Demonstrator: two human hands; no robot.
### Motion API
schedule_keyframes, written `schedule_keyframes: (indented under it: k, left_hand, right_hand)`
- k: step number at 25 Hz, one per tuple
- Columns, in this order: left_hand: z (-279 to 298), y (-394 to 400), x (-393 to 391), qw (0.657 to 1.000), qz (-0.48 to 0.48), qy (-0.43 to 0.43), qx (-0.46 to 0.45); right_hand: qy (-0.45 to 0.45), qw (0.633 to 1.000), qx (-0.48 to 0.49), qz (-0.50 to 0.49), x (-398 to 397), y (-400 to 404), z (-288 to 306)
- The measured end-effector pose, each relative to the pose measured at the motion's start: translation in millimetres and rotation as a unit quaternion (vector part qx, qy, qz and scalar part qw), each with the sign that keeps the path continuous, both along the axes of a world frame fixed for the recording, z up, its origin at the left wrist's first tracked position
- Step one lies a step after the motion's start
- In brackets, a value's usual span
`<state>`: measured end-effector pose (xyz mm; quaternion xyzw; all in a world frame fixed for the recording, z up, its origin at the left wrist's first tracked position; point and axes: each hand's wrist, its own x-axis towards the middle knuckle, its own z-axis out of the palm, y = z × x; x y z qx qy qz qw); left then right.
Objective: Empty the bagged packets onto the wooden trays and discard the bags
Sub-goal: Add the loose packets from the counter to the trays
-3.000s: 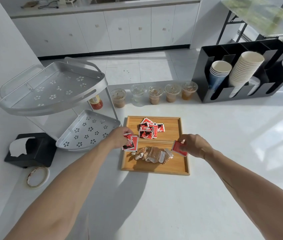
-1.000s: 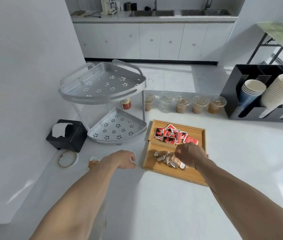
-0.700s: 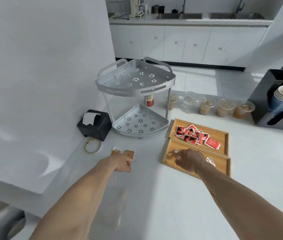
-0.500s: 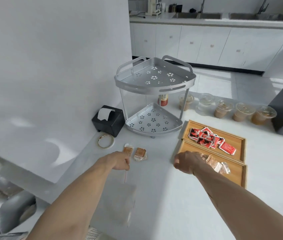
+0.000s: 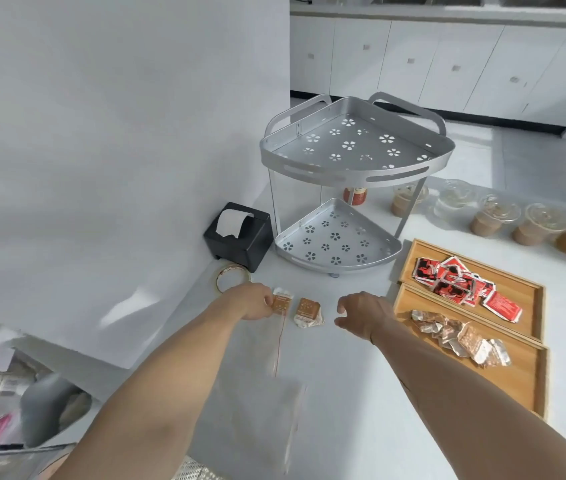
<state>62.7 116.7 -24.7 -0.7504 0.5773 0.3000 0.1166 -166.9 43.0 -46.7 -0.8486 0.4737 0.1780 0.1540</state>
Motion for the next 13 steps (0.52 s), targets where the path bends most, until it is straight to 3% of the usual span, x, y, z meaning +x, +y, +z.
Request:
schedule_keyframes:
  k: [7, 13]
  left_hand:
    - [-31, -37, 12, 0.999, -0.020, -0.009, -0.029]
    - [-59, -44, 11, 0.992, -0.095, -0.035, -0.077]
  right_hand:
    - [-0.016, 1.000, 0.014, -0.002, 42, -15, -19]
    - [-0.012, 1.000, -0.006, 0.000, 65, -13, -39]
